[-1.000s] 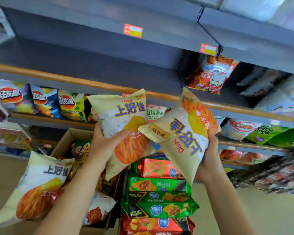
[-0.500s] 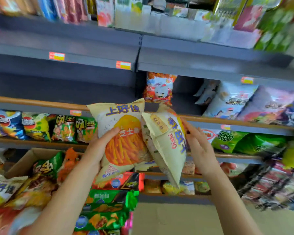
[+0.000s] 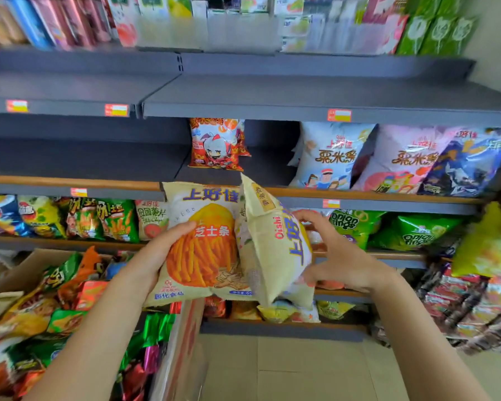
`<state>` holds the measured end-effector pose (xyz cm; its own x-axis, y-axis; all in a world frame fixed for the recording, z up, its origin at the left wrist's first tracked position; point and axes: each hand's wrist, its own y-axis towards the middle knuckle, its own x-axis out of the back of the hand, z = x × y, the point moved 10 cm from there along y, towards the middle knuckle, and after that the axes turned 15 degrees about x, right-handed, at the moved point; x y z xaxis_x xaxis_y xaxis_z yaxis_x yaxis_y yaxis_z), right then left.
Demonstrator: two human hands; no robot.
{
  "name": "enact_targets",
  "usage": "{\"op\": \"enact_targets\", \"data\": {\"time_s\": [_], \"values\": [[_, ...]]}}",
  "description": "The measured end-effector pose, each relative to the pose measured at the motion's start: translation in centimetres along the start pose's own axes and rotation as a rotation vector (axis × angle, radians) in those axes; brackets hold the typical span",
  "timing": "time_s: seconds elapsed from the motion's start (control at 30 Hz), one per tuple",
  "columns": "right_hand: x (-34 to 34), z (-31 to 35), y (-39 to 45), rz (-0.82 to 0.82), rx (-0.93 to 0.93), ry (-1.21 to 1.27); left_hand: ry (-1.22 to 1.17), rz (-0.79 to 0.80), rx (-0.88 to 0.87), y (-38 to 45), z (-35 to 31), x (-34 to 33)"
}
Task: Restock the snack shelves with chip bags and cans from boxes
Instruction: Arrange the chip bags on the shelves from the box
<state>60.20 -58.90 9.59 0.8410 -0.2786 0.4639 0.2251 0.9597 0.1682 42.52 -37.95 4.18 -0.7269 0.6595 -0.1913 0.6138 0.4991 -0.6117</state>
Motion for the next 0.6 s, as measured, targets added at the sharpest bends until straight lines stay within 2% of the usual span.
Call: {"op": "enact_targets", "data": {"time_s": [0.17,0.27,0.33,0.47,0.6], "values": [[0.2,-2.7,1.8,-0.082,-0.063,0.040,-0.045,-0.113,-0.113,-0.2,-0.7,-1.0],[-2.0,-2.9,3.3,-0.016,-0.016,0.087,-0.042,-0.168,-0.163,0.5,-0.9,0.2],[-2.3,-2.8,4.1,-0.039,0.004,0.085,-0.052,-0.240,-0.203,0.5,-1.8,1.1],[-0.4,-2.0,6.4,-0.244,-0.020,0.141,-0.100,-0.298,-0.322,1.5,-4.8,2.5],[2.7,-0.7,11.0,-0.463,-0.056,-0.033,-0.088,-0.339,-0.379,3.4,-7.3,3.9]]}}
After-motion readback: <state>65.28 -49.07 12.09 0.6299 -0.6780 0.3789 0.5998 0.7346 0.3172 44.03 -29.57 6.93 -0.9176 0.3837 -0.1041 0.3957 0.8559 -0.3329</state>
